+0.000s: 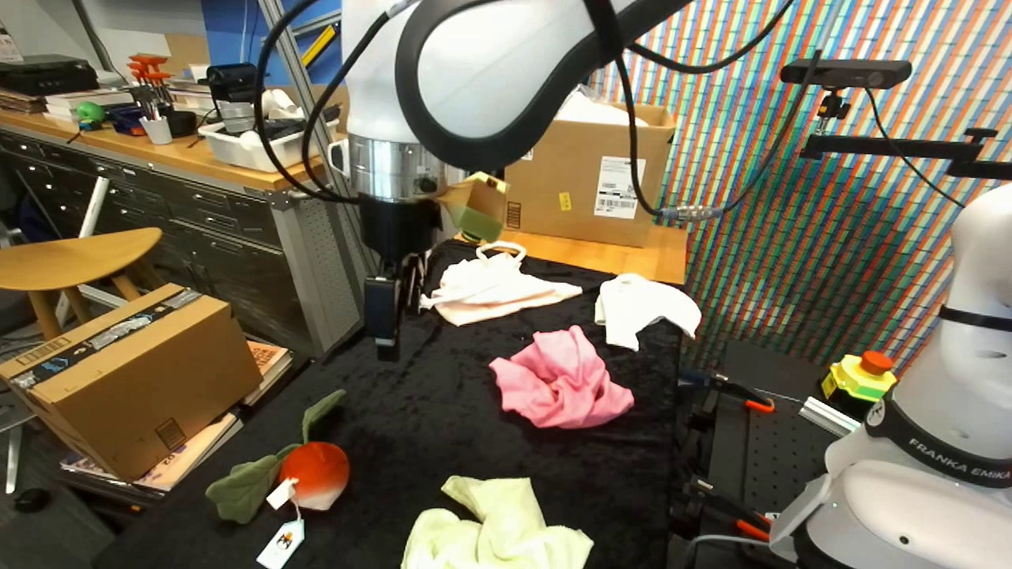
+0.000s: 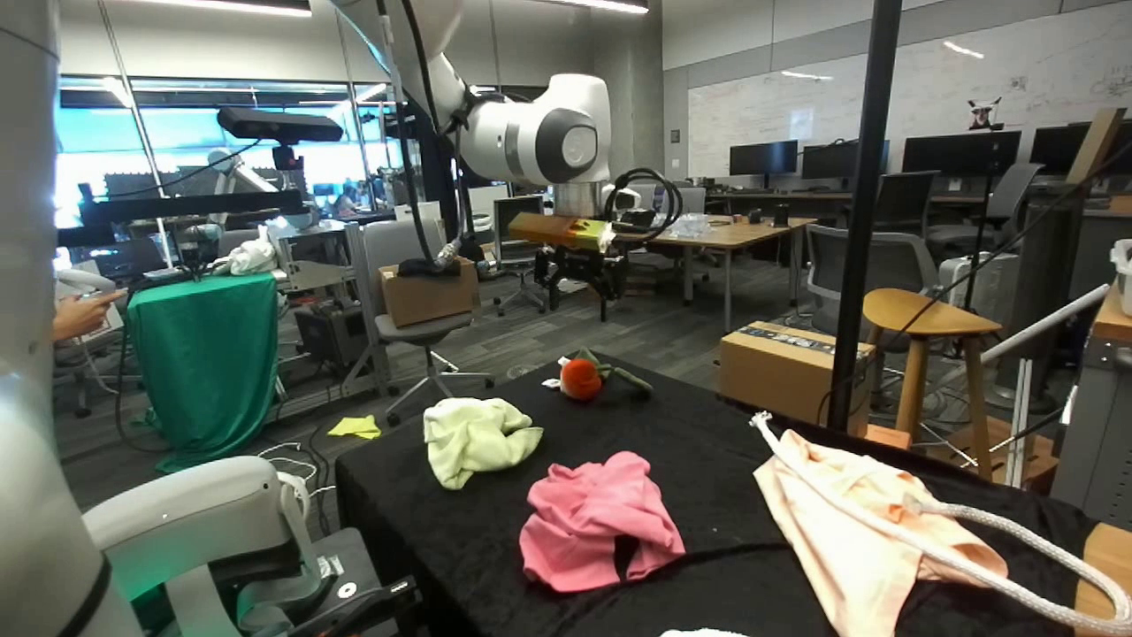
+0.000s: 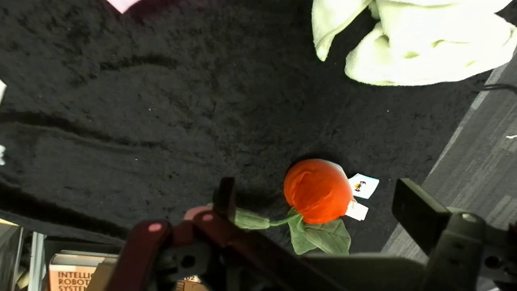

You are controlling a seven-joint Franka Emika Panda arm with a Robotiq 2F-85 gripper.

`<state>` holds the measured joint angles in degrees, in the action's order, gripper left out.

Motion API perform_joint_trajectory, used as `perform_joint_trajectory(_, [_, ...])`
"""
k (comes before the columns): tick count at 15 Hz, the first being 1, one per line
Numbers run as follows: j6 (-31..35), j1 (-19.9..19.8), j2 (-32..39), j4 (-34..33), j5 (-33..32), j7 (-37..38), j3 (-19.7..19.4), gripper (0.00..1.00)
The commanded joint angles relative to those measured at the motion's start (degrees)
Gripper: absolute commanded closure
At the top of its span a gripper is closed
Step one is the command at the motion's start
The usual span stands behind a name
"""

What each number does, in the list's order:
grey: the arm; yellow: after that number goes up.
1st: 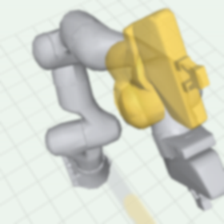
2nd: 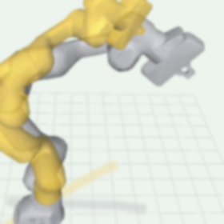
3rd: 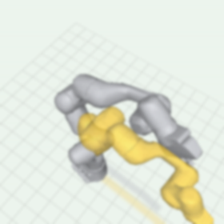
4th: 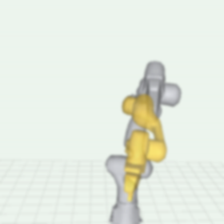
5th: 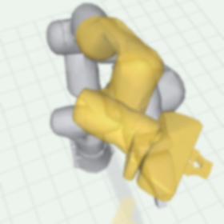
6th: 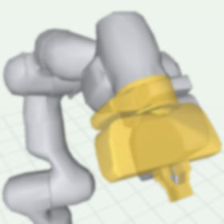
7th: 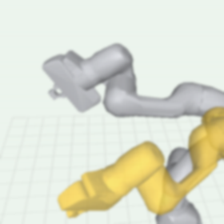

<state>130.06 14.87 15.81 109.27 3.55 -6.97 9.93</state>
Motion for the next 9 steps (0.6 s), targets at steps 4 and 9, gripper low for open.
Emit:
perform_joint_trajectory(4, [10.0, -0.1, 8.6, -3.0, -0.8, -0.5, 2.5, 0.00])
perform_joint_trajectory(9, [12.9, 0.2, 13.7, -5.6, -0.5, -0.2, 3.4, 0.00])
